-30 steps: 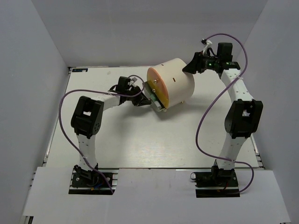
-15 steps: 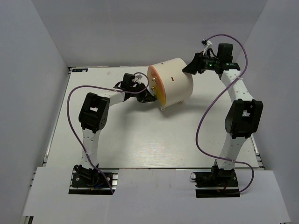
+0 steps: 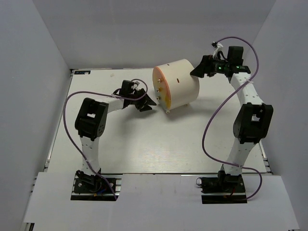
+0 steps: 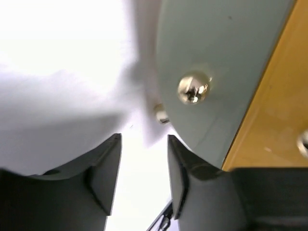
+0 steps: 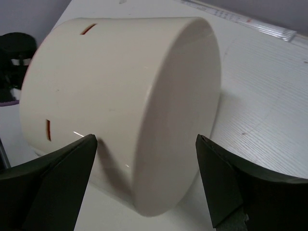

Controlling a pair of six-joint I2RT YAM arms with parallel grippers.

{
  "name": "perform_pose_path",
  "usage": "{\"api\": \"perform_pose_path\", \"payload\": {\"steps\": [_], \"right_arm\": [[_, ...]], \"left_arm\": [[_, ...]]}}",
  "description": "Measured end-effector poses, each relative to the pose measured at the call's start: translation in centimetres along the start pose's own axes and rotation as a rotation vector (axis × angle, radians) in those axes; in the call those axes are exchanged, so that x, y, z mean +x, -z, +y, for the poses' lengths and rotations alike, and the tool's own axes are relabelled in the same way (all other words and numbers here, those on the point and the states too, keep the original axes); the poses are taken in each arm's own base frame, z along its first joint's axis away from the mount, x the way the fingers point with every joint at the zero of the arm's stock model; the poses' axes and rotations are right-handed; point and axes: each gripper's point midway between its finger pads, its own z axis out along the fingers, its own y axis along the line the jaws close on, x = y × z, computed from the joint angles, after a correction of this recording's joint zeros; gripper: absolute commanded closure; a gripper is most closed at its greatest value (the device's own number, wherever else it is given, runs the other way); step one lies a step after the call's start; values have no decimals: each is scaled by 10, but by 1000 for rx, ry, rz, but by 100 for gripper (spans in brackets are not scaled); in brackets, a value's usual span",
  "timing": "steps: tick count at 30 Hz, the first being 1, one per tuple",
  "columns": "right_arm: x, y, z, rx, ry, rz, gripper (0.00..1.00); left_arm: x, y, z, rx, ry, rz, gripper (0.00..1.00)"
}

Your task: Organize the makeup

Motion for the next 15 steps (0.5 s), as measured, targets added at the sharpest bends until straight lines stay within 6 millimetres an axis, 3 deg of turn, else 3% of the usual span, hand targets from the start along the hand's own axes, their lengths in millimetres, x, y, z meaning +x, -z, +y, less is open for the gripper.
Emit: {"api": "perform_pose_path", "payload": {"steps": [4, 9, 12, 13, 15], "right_arm": [[-8, 24, -25, 80, -10, -33, 11], [-21, 63, -44, 223, 39, -55, 11], [-33, 85, -33, 312, 111, -64, 11], [-35, 92, -25, 333, 141, -73, 11], [-35, 105, -7, 362, 176, -86, 11]], "left_arm": [[-10, 36, 3, -41, 11, -83, 37], [-26, 93, -18, -40, -50, -211, 25], [-27, 120, -41, -2, -140, -261, 21], [-24, 129, -51, 21, -180, -278, 8], [-17, 148, -66, 62, -252, -313, 2]]}}
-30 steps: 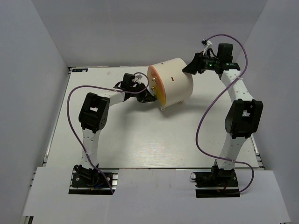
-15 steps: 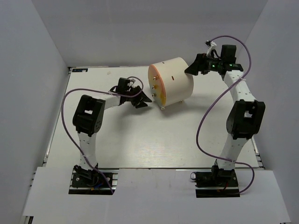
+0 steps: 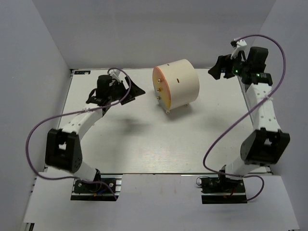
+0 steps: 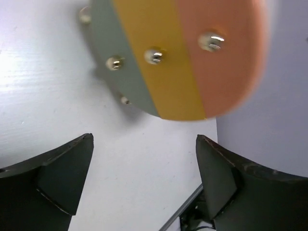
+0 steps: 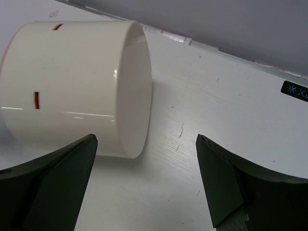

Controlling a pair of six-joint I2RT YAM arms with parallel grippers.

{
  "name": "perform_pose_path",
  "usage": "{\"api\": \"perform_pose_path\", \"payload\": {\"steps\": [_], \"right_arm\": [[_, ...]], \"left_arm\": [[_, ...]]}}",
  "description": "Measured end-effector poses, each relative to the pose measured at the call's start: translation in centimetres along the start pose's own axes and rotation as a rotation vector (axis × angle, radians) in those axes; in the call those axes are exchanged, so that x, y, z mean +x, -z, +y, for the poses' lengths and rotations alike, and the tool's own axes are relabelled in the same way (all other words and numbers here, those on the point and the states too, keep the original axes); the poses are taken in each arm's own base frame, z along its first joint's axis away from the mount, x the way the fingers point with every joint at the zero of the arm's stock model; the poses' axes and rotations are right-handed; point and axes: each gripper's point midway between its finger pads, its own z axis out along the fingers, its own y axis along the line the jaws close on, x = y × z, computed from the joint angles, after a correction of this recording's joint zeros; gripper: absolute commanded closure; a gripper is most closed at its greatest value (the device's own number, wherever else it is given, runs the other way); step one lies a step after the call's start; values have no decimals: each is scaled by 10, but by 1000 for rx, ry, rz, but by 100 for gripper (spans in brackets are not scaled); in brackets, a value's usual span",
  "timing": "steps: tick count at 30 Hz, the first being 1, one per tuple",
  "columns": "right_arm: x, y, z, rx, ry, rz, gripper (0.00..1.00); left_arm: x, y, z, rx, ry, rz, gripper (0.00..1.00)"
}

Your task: Organize the makeup

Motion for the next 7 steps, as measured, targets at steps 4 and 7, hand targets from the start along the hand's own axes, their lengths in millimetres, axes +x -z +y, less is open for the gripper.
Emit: {"api": "perform_pose_path", "payload": {"steps": [4, 7], "right_arm": [[15, 36, 30, 18, 25, -14, 11], [36, 47, 42, 8, -2, 1, 11]], "left_arm": [[-12, 47, -47, 114, -138, -120, 2], [-22, 80, -75, 176, -238, -218, 2]]}}
